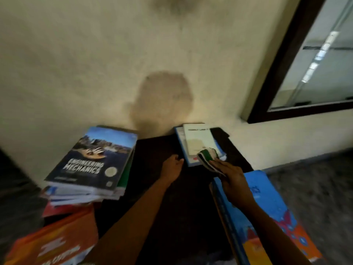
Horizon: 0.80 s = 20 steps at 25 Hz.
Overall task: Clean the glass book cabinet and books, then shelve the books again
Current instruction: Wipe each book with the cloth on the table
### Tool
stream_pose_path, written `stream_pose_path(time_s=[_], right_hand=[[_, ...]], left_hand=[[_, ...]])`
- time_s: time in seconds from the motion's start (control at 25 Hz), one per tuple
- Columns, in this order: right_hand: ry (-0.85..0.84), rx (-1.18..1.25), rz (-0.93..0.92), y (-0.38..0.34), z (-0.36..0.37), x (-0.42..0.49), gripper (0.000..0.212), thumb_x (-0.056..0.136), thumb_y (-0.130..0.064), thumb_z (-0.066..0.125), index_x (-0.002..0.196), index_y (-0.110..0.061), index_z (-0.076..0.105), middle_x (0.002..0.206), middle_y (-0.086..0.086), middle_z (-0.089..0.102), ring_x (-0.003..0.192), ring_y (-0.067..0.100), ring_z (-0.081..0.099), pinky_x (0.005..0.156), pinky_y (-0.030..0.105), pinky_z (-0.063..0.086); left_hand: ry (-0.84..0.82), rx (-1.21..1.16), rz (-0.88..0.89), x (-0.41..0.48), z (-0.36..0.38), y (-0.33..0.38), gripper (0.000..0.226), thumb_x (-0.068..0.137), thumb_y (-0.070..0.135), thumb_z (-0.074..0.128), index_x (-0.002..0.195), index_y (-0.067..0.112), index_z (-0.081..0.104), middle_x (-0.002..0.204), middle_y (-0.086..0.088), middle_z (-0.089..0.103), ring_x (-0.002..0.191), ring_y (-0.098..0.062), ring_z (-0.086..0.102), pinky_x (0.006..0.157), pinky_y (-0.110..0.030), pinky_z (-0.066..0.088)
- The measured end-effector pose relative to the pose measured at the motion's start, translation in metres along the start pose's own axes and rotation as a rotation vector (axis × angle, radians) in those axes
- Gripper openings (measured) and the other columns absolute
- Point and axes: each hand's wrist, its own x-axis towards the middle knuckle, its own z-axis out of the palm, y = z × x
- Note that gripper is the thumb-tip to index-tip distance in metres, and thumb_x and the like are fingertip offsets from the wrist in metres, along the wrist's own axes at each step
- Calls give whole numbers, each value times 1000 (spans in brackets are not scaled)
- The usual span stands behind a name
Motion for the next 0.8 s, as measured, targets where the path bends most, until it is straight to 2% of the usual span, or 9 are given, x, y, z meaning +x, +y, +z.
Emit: stream_pose_path(time_s=[0.12, 0.24, 0.36, 0.48, 0.64, 0.72, 0.8], right_hand=[[1, -97, 97, 16, -1, -1, 54, 72, -2, 42, 117, -20, 64, 119, 9, 64, 102, 34, 61, 85, 23, 33], [34, -129, 139, 24, -3, -2, 60, 69, 2, 36, 116, -21, 66, 118, 9, 64, 96, 34, 61, 87, 29, 39], [44, -142, 136, 30, -2, -6, 63, 65, 4, 36, 115, -20, 66, 115, 10, 65, 96, 31, 59, 87, 26, 40], [-2, -118, 232, 35, 4, -5, 68, 66, 5, 39, 121, -25, 61, 122, 7, 61, 102, 37, 56, 91, 28, 37], [17, -90, 169, 28, 6, -2, 59, 74, -3, 31, 121, -22, 62, 121, 7, 61, 97, 36, 56, 86, 30, 37], [18, -63, 169, 26, 7, 4, 62, 71, 5, 36, 121, -21, 62, 121, 7, 61, 97, 37, 55, 86, 29, 37], [21, -26, 171, 25, 7, 12, 61, 73, 1, 32, 121, -21, 61, 123, 7, 61, 99, 37, 55, 87, 24, 36]], left_hand=[[-21, 86, -7, 67, 39, 23, 48, 96, 32, 49, 129, -3, 47, 131, -24, 50, 120, -35, 48, 94, -34, 38], [-47, 191, -83, 108, 75, 36, 70, 86, 49, 59, 131, -1, 42, 137, -23, 41, 125, -35, 41, 99, -38, 37], [-1, 249, -229, 126, 90, 37, 85, 74, 45, 76, 134, -1, 37, 139, -19, 36, 128, -33, 37, 102, -39, 36], [-99, 247, -371, 150, 85, 31, 101, 58, 49, 85, 134, 2, 39, 137, -17, 42, 125, -33, 43, 101, -42, 42], [-169, -111, -400, 172, 87, 12, 90, 51, 34, 91, 125, 2, 51, 125, -16, 56, 109, -32, 56, 89, -44, 52], [-72, -273, -347, 161, 83, 11, 81, 62, 21, 86, 129, 2, 45, 129, -17, 54, 110, -34, 57, 87, -46, 53], [17, -493, -309, 135, 67, 20, 63, 79, 7, 72, 132, 2, 37, 131, -16, 51, 113, -36, 55, 86, -50, 52]])
